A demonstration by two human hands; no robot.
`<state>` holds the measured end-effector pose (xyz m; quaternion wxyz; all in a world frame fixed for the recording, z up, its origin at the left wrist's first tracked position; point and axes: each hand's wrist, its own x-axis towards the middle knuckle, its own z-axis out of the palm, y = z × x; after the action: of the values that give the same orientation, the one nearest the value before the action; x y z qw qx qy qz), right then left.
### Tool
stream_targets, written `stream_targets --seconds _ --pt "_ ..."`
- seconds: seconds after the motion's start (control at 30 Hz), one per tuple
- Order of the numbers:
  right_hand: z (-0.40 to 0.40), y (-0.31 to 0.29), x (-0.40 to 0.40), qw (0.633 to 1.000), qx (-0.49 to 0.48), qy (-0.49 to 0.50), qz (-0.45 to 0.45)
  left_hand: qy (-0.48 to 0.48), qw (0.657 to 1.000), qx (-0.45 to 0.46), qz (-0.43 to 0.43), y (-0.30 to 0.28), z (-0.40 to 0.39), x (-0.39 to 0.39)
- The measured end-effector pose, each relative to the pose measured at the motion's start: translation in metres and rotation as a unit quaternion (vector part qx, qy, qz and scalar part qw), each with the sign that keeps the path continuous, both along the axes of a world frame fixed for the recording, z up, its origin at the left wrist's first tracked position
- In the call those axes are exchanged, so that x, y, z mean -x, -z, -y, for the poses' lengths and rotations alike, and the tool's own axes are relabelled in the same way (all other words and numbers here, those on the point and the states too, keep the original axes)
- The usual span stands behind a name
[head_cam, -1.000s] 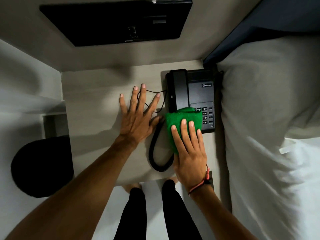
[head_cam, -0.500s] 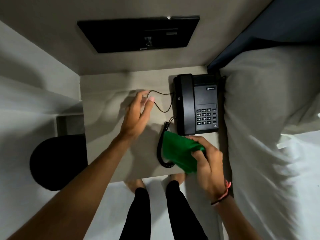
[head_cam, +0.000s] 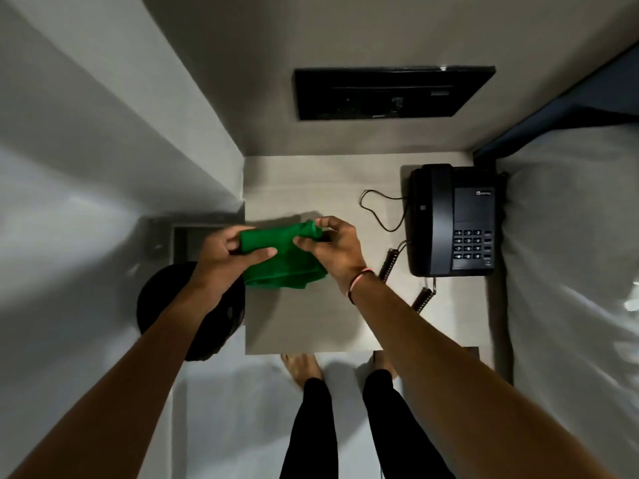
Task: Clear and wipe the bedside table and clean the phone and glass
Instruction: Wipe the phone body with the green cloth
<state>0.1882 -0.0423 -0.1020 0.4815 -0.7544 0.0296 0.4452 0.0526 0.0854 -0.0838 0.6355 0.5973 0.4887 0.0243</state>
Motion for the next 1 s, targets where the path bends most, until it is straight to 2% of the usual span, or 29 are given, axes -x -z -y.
stream_targets --seconds 0.1,0.23,0.27,0.3,0.37,0.43,0.5,0.6,0.7,0.83,1.0 --pt "-0.006 0.007 0.022 0.993 0.037 -0.085 0.073 0.012 0.994 -0.106 -0.039 0.012 0.0 0.017" --pt "-0.006 0.013 0.042 0.958 0.075 -0.209 0.183 0.088 0.964 -0.205 -0.143 0.03 0.01 0.029" --pt "-0.005 0.012 0.043 0.948 0.087 -0.227 0.203 0.119 0.948 -0.241 -0.172 0.029 0.013 0.029" --pt "-0.002 0.009 0.042 0.937 0.097 -0.245 0.23 0.165 0.917 -0.302 -0.202 0.027 0.016 0.028" --pt "0.01 -0.001 0.038 0.905 0.111 -0.275 0.306 0.277 0.819 -0.447 -0.229 0.016 0.019 0.024" --pt "0.031 -0.017 0.03 0.866 0.153 -0.277 0.387 0.348 0.744 -0.54 -0.185 -0.001 0.023 0.01" --pt "0.055 -0.031 0.019 0.822 0.216 -0.264 0.457 0.385 0.697 -0.59 -0.131 -0.021 0.028 -0.016" --pt "0.098 -0.059 0.002 0.782 0.276 -0.249 0.5 0.411 0.662 -0.626 -0.031 -0.063 0.05 -0.063" --pt "0.147 -0.09 -0.013 0.762 0.307 -0.203 0.533 0.429 0.637 -0.636 0.08 -0.106 0.086 -0.116" --pt "0.234 -0.13 -0.035 0.753 0.384 -0.057 0.532 0.461 0.565 -0.643 0.234 -0.154 0.162 -0.187" --pt "0.357 -0.164 -0.037 0.712 0.462 0.135 0.511 0.509 0.475 -0.619 0.364 -0.177 0.283 -0.237"
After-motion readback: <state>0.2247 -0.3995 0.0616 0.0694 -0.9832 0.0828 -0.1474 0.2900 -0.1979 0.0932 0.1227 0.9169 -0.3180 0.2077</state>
